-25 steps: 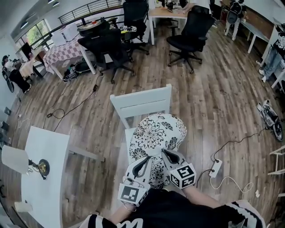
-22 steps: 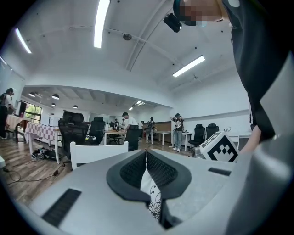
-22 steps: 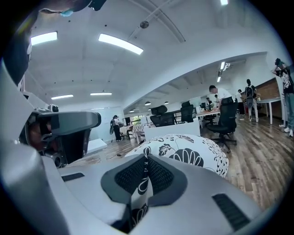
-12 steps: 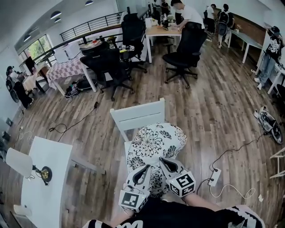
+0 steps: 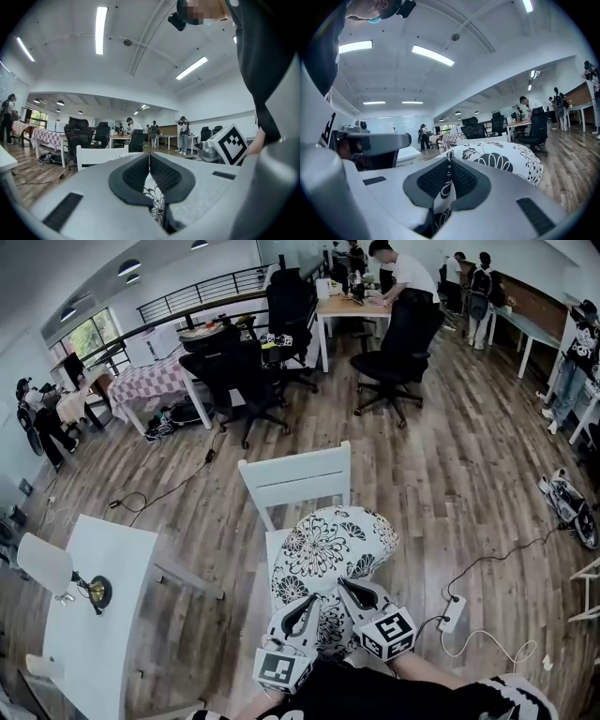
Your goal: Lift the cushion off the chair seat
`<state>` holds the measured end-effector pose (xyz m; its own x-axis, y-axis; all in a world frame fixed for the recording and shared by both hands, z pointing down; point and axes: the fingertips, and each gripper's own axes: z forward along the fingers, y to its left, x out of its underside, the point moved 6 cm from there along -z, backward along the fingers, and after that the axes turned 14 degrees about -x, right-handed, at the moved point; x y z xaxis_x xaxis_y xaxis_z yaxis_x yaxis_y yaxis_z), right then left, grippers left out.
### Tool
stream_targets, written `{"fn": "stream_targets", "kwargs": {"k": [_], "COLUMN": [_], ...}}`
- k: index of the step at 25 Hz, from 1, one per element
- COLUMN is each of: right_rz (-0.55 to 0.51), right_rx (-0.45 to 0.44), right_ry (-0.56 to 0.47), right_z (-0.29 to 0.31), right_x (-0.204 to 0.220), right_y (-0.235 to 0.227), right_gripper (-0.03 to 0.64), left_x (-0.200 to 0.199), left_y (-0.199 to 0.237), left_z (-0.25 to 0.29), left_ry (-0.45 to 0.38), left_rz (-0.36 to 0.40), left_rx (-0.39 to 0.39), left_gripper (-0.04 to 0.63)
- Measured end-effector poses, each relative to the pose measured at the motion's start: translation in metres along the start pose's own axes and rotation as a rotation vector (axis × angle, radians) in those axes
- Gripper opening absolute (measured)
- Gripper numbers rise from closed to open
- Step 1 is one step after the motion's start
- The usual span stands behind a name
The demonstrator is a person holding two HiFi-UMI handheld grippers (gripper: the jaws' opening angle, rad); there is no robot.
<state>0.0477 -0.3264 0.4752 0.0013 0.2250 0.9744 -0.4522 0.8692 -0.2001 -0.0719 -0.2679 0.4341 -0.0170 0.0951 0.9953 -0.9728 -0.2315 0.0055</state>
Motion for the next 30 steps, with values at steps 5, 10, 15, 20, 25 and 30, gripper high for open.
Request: {"fn": "stream_targets", "kwargs": {"k": [5,10,15,20,25,30], "right_rz": [-0.019,-0.029,-0.025,-0.014,-0.022,-0.023], "right_rx": [-0.001,0.018,0.019,0.004,-0.003,0.005], "right_ry": [0.001,-0.003,0.007,0.016,0.007,-0.015], "right_z": [-0.007,-0.014,-0.016,-0.015,-0.020,-0.032], "right_x": [0.000,0.001,0.009,0.018,0.022,0.028], "right_y": [0.006,0.015,0.046,0.086,0.127,0.169], "right_gripper": [0.031,0.031,0.031,0.031,0.031,0.031], "left_x": [-0.001,-0.004,0.008,0.011,0.012,0.013], "left_y": [-0.005,-0.011,-0.008,0.004,0.009,0.007], "left_z": [-0.005,-0.014,-0.045,-0.087,-0.131,-0.171], "left_ry": [-0.017,-0.026,-0.059,-0.048,-0.029,-0.049], "left_rz": [-0.004,-0.006,-0.023,-0.035,-0.024,-0.028], "left_rx": [0.007,0.020,0.034,0.011,0.002,0.014], "left_gripper": [0.006,0.006,0.006,0.005,0.005,0.005]}}
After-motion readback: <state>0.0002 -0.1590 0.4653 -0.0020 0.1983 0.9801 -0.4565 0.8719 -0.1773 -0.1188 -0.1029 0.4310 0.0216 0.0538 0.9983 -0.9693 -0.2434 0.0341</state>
